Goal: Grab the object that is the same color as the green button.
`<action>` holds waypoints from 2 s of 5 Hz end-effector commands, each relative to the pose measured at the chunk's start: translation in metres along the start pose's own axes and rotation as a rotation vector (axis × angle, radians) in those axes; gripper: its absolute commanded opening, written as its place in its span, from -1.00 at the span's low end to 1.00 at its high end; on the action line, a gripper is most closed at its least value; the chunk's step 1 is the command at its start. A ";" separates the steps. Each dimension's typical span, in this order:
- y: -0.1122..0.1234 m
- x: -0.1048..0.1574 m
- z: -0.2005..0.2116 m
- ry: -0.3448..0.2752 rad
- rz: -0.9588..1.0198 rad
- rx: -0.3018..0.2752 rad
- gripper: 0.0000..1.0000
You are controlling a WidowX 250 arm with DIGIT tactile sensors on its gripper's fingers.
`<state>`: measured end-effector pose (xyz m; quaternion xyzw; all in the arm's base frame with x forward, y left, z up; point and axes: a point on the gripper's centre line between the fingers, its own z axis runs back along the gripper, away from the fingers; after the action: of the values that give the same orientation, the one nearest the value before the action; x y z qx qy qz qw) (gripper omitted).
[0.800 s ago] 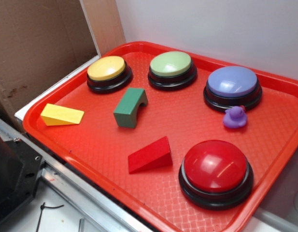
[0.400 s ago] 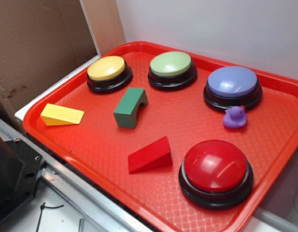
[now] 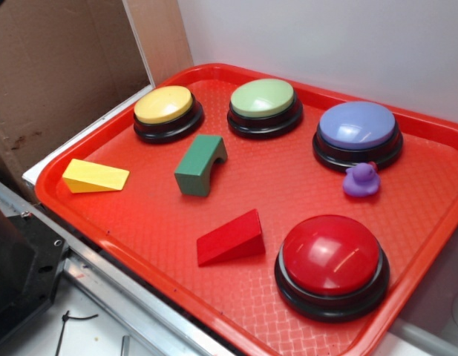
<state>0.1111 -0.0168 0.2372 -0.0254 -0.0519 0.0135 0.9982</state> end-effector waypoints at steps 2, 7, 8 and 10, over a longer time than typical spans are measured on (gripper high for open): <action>0.037 0.083 0.009 -0.072 0.502 0.019 1.00; 0.062 0.131 -0.045 -0.053 0.652 0.085 1.00; 0.019 0.148 -0.084 -0.018 0.426 0.020 1.00; 0.026 0.093 -0.179 0.259 0.308 0.113 1.00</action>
<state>0.2299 -0.0089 0.0578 0.0229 0.0992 0.1629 0.9814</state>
